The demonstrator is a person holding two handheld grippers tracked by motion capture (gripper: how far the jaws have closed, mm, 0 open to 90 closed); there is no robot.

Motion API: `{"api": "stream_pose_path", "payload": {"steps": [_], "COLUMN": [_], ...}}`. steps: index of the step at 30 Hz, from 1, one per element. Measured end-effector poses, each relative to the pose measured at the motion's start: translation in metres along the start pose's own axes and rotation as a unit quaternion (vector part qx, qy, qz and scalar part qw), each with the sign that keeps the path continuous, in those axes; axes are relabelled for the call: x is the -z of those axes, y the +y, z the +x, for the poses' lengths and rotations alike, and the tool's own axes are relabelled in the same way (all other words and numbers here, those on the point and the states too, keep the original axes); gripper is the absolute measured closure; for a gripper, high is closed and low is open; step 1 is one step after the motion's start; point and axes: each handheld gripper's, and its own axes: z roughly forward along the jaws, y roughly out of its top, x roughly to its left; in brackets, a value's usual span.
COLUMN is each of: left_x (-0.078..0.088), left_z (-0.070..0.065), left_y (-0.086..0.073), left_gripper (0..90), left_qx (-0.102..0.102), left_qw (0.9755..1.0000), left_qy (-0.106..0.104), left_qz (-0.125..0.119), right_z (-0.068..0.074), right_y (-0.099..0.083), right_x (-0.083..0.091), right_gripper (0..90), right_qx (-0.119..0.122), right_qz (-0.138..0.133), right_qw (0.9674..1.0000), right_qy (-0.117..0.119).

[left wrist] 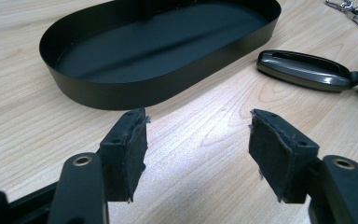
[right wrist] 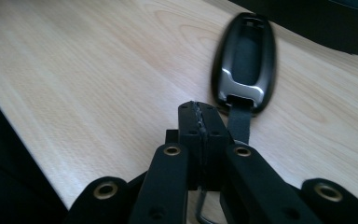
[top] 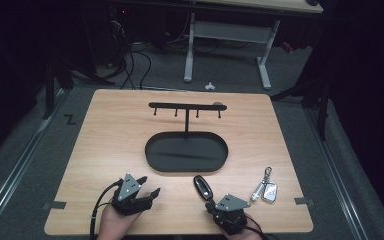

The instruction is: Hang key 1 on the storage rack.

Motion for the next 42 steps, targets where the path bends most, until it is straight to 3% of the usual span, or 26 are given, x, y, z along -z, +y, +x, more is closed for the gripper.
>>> {"api": "stream_pose_path", "payload": {"steps": [15,25,28,31,32,33,35,37,38,39,40,42], "left_x": [0.001,0.007,0.018,0.031,0.035,0.042,0.056,0.062,0.082,0.082,0.100,0.117], "left_z": [0.000,0.002,0.005,0.014,0.017,0.020,0.022,0.024,0.030,0.030,0.033,0.039], "left_y": [0.000,-0.002,-0.003,0.003,0.004,0.004,-0.001,-0.004,-0.014,-0.014,-0.028,-0.041], "left_gripper": [37.6,37.6,37.9,39.2,39.6,39.6,39.5,39.3,39.4,39.6,39.6,39.4], "left_qx": [0.003,0.006,0.013,0.056,0.076,0.083,0.061,0.061,0.064,0.064,0.044,0.047], "left_qw": [1.0000,1.0000,0.9998,0.9979,0.9962,0.9954,0.9974,0.9974,0.9972,0.9972,0.9981,0.9975], "left_qy": [-0.003,0.004,0.004,0.009,0.001,-0.009,0.016,0.015,0.021,0.021,0.042,0.053], "left_qz": [-0.003,-0.005,-0.013,-0.032,-0.043,-0.046,-0.036,-0.036,-0.034,-0.034,-0.008,0.006], "right_z": [-0.042,-0.065,-0.068,-0.071,-0.072,-0.073,-0.075,-0.075,-0.074,-0.073,-0.071,-0.066], "right_y": [-0.011,-0.007,-0.002,0.001,0.002,0.003,0.004,0.005,0.006,0.006,0.007,0.008], "right_x": [0.013,0.007,0.002,-0.002,-0.004,-0.005,-0.007,-0.007,-0.005,-0.004,-0.003,0.000], "right_gripper": [89.9,89.8,89.8,89.7,89.7,89.7,89.8,89.8,89.8,89.8,89.8,89.9], "right_qx": [-0.053,-0.078,-0.083,-0.084,-0.084,-0.085,-0.083,-0.080,-0.080,-0.080,-0.080,-0.072], "right_qz": [0.003,0.012,0.013,0.015,0.015,0.015,0.015,0.015,0.006,0.003,-0.001,-0.005], "right_qw": [0.9972,0.9938,0.9935,0.9936,0.9937,0.9937,0.9938,0.9938,0.9939,0.9939,0.9940,0.9949], "right_qy": [-0.052,-0.078,-0.077,-0.074,-0.073,-0.072,-0.071,-0.075,-0.076,-0.075,-0.074,-0.070]}}
